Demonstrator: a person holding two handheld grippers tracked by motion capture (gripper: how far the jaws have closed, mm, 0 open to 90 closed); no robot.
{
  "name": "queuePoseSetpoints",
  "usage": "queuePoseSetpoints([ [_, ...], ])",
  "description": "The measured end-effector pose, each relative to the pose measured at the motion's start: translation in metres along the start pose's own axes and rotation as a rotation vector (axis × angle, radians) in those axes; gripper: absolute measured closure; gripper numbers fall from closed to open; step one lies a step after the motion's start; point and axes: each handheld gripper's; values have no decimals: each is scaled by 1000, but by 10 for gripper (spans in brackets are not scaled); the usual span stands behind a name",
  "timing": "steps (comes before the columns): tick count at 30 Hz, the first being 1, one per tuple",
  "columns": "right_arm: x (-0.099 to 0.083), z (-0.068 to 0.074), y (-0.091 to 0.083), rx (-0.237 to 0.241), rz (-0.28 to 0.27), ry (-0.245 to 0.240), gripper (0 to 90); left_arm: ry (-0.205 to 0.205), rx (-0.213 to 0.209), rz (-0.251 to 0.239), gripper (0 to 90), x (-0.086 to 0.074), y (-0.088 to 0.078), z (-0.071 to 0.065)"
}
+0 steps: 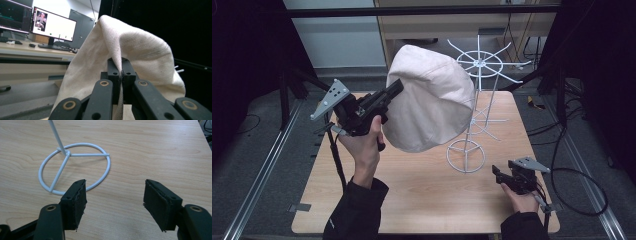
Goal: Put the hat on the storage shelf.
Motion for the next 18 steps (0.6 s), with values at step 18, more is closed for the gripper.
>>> queuePoseSetpoints([
  [18,0,0,0,-2,1,2,348,44,53,138,877,-33,5,16],
])
Point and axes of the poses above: each handheld gripper's, and its own axes: y roughly forward along the jaws, x roughly out of its top, z roughly to its left, and after that the axes turned 2 degrees about -y, right-handed
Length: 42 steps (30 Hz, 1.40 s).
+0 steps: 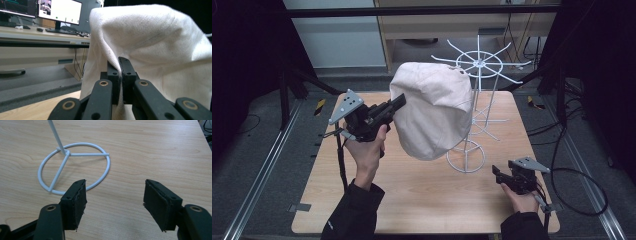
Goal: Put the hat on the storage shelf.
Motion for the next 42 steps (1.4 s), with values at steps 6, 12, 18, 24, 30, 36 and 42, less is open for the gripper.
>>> queuePoseSetpoints([
  [6,0,0,0,0,2,0,348,7,1,38,874,-12,5,1],
  [12,0,0,0,0,3,-1,348,15,-1,78,872,-21,11,1],
  [18,0,0,1,1,6,-5,348,18,-5,109,868,-30,17,0],
  [24,0,0,1,2,6,-2,348,19,-5,130,867,-36,22,-2],
  [30,0,0,1,3,6,-3,348,25,-4,137,858,-39,23,-2],
  [36,0,0,1,2,5,-1,347,38,9,135,741,-39,19,0],
  [42,0,0,1,2,7,-3,347,58,31,124,600,-39,10,3],
])
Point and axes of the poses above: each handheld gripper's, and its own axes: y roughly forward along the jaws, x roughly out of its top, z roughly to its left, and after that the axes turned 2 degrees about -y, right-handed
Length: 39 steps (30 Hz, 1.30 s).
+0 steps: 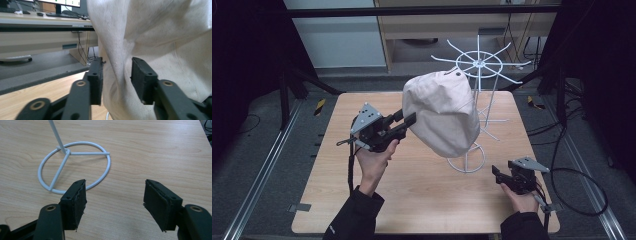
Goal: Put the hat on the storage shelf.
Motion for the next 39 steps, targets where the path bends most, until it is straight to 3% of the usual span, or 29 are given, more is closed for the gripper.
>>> queuePoseSetpoints([
  [7,0,0,0,-1,0,0,347,20,19,10,498,-4,-13,4],
  [19,0,0,0,-2,-1,-2,345,34,50,64,447,-23,-33,17],
  [28,-1,0,0,-6,-1,-4,345,44,110,139,416,-46,-48,38],
  [35,-1,0,0,-5,2,2,344,23,176,226,392,-78,-63,65],
  [36,-1,0,0,-4,1,1,343,16,199,260,386,-87,-66,73],
  [39,-1,0,0,-6,3,3,341,7,224,302,371,-100,-71,84],
])
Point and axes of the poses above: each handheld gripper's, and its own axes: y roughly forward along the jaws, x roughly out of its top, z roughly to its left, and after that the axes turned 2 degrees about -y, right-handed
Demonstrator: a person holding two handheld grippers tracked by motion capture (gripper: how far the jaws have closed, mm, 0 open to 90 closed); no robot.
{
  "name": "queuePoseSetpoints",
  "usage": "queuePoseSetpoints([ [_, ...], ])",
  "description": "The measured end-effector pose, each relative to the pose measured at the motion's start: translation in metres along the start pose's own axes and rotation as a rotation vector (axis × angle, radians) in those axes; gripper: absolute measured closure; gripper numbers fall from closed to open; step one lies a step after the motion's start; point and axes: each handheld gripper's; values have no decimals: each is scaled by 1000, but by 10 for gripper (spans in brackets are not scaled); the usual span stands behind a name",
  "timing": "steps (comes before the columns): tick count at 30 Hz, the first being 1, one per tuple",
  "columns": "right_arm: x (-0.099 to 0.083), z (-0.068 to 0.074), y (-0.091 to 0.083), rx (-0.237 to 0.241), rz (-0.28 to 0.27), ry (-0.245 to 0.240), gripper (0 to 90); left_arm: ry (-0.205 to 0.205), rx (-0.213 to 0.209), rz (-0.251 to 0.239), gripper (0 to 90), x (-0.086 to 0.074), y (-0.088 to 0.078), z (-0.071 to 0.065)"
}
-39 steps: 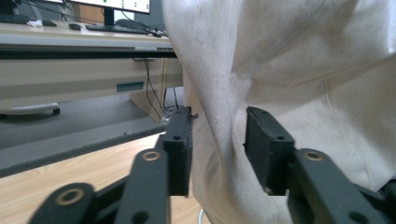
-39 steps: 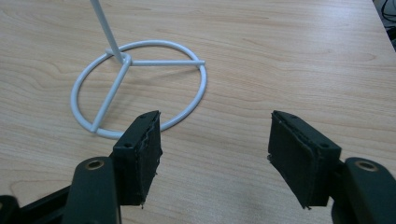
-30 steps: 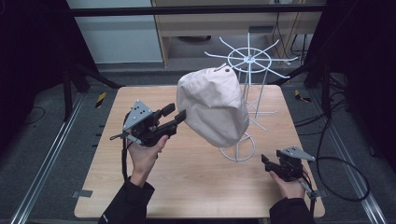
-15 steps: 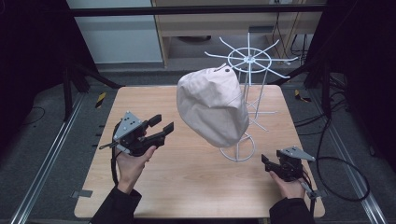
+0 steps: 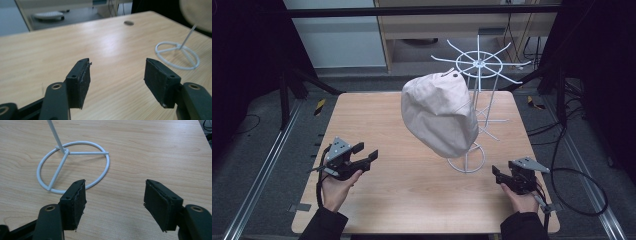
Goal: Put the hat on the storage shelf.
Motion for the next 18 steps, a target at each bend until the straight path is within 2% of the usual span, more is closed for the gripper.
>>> queuePoseSetpoints([
  [2,0,0,0,0,-1,1,340,-2,8,15,362,-4,1,4],
  [3,0,0,0,0,-1,2,338,-16,21,40,357,-12,2,11],
  [8,0,-1,0,-1,-1,1,329,-33,67,91,337,-29,1,28],
  [12,0,-1,1,-3,-1,2,316,-55,97,110,319,-38,0,38],
  [14,0,-1,1,-5,-2,-3,309,-78,125,125,313,-47,0,48],
  [18,0,-1,1,-4,0,3,305,-87,149,138,297,-54,-1,56],
])
Point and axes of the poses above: each handheld gripper's, and its own axes: y roughly forward along the jaws, x roughly out of its top, z roughly to its left, and after that the axes turned 2 degrees about -y, right-handed
